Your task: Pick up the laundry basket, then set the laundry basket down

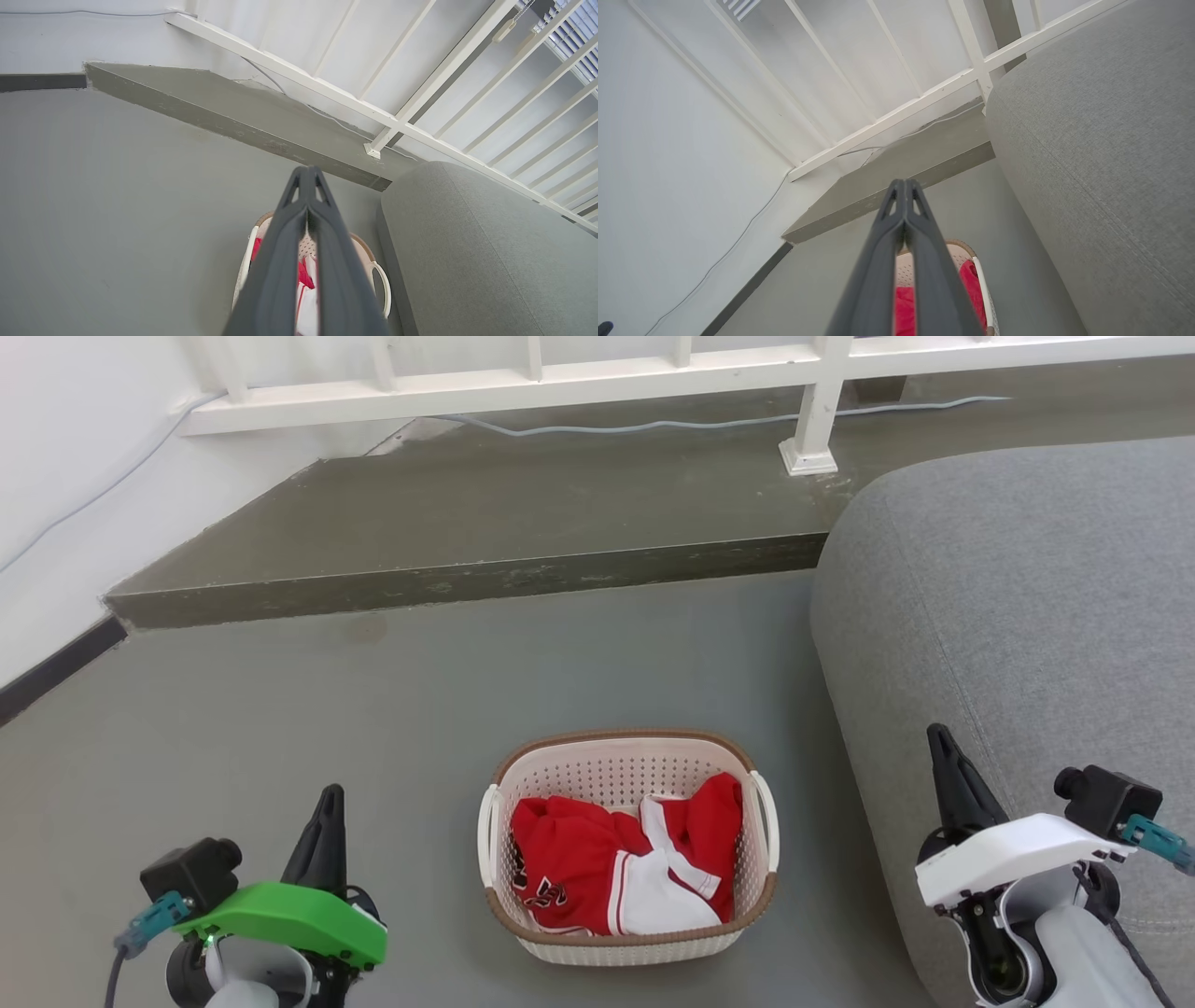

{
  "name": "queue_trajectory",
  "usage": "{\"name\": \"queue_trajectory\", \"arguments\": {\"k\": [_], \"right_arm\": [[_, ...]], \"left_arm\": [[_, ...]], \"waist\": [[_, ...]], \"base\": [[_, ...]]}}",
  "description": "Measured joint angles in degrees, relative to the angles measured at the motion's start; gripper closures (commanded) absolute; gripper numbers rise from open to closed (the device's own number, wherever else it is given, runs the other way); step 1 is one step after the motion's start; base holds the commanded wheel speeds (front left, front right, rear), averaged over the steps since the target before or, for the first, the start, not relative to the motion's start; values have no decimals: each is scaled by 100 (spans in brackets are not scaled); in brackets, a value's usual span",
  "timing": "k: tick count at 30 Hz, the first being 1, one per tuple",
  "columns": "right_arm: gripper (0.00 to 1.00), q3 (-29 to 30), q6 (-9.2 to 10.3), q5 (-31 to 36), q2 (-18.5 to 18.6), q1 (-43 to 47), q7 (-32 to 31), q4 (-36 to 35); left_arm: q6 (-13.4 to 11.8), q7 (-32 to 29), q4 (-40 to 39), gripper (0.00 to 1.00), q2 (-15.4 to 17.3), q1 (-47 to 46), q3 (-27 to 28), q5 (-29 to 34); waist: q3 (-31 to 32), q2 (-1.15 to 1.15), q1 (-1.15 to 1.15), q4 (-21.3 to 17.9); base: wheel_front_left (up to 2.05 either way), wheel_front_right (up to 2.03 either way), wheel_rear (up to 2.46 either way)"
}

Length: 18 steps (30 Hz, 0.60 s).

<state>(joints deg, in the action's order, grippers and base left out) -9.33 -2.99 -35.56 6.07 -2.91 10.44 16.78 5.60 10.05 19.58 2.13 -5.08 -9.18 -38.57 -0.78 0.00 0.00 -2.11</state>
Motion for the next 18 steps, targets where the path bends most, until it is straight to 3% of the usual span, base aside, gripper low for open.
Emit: {"name": "queue_trajectory", "arguments": {"k": [18], "right_arm": [[100, 346, -62, -1100, -70, -4, -352, -2]], "left_arm": [[20, -347, -65, 100, -2, 0, 279, -1044]], "waist": [[12, 0, 0, 43]], "base": [[0, 0, 0]]}}
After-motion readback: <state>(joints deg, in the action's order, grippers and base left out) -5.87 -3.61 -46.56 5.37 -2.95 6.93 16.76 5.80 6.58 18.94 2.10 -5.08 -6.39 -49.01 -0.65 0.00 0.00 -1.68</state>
